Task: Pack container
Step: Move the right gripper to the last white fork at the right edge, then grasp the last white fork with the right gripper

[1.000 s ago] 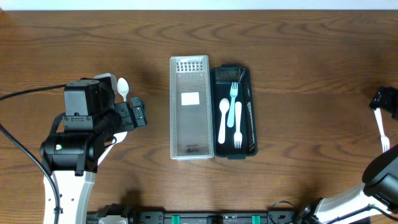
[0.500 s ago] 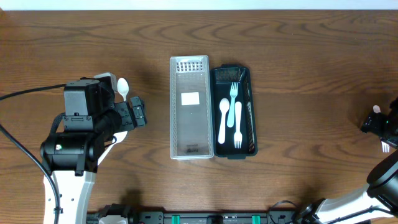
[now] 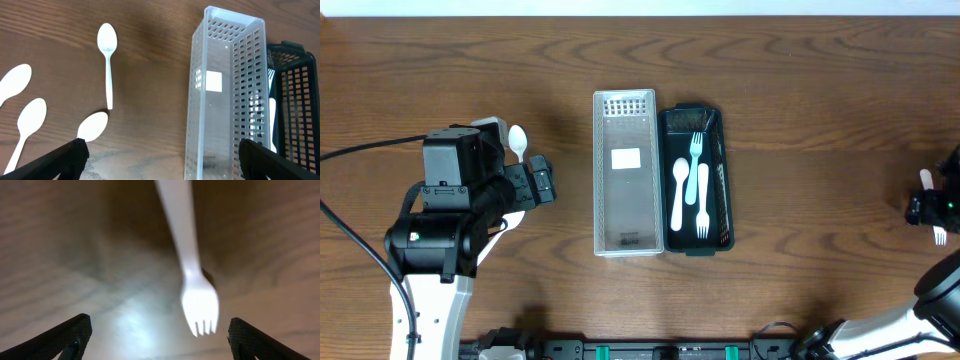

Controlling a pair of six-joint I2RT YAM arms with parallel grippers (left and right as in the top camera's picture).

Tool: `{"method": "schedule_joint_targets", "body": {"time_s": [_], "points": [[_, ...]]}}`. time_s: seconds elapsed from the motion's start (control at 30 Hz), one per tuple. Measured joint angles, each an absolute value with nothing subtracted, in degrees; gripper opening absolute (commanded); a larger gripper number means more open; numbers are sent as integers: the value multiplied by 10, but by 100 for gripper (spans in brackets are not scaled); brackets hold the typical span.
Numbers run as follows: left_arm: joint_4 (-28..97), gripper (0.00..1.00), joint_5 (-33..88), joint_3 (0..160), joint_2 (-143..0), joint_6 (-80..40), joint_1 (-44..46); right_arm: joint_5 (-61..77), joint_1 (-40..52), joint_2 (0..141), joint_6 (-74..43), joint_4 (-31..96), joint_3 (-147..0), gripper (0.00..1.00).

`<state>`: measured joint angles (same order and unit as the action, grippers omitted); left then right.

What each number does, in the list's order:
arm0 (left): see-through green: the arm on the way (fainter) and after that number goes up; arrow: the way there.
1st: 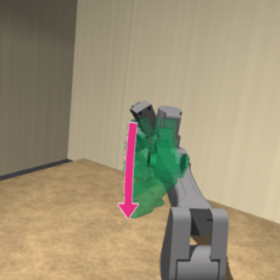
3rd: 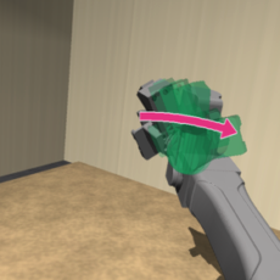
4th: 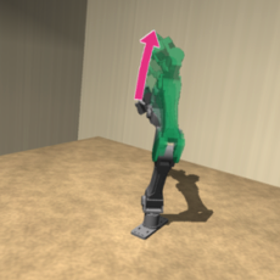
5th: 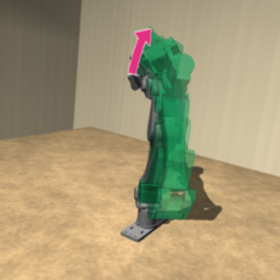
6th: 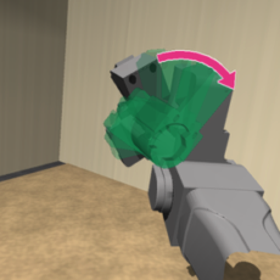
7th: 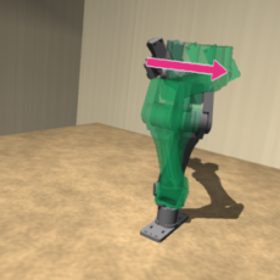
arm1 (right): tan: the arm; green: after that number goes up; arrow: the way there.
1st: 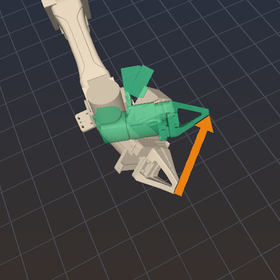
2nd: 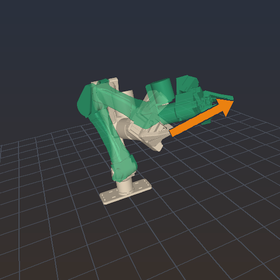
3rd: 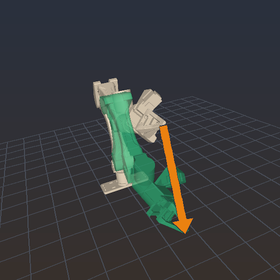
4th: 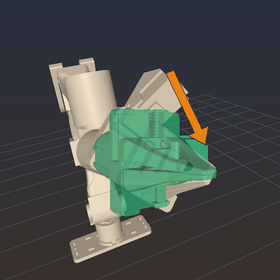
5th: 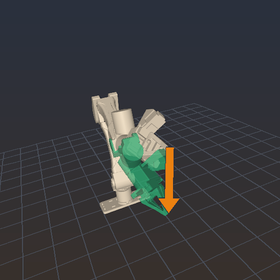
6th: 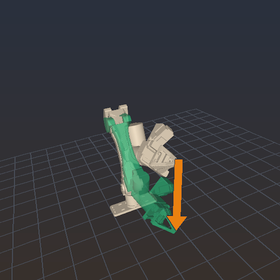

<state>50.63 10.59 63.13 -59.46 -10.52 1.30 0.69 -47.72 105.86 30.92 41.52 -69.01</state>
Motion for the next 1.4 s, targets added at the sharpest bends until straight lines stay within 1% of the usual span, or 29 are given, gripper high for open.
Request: {"method": "schedule_joint_targets", "body": {"time_s": [0.27, 0.5, 0.77, 1.03, 1.4], "points": [[507, 98, 106, 631, -595, -105, 13, 27, -535, 1059, 322, 405, -690, 91], [507, 98, 106, 631, -595, -105, 13, 33, -536, 1061, 327, 389, -690, 92], [507, 98, 106, 631, -595, -105, 13, 34, -536, 1104, 329, 381, -689, 92], [507, 98, 106, 631, -595, -105, 13, 40, -536, 1105, 333, 376, -689, 92], [508, 98, 106, 631, -595, -107, 13, 58, -535, 1121, 333, 379, -696, 89]]}}
